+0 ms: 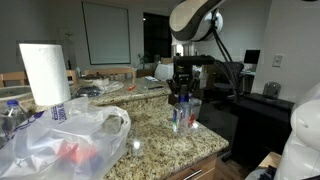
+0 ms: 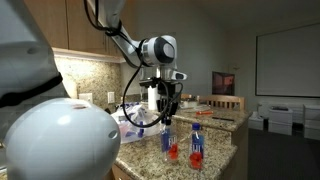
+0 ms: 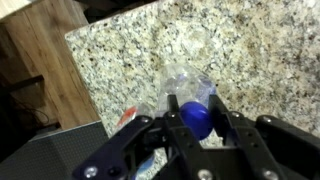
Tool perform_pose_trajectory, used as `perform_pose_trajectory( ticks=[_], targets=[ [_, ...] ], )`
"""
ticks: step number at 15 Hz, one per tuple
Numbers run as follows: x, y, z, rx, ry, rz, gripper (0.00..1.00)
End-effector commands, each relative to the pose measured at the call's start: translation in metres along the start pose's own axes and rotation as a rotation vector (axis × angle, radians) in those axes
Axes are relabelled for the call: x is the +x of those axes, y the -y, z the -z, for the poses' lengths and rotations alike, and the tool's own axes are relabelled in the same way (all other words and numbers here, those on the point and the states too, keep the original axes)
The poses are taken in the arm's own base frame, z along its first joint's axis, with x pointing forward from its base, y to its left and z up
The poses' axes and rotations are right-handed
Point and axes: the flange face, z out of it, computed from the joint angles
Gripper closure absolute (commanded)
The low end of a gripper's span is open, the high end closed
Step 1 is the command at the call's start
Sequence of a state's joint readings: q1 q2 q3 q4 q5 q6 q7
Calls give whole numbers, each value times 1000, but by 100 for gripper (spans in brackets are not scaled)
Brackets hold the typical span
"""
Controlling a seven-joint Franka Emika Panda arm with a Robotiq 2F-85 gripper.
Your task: Put the bottles into the plastic bag.
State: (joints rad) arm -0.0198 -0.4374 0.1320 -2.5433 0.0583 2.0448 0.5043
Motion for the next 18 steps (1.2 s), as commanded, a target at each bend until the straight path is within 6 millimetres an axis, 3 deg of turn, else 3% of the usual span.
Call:
perform_pose_trajectory(
  ticks=[1, 4, 8, 13, 18],
  targets=[
    [21, 14, 49, 85, -109, 136, 91],
    [45, 35, 77, 220, -165, 215, 91],
    [75, 92, 72, 404, -199, 321, 91],
    [91, 171, 42, 615, -117, 481, 91],
    [109, 222, -8, 812, 34, 613, 91]
  ],
)
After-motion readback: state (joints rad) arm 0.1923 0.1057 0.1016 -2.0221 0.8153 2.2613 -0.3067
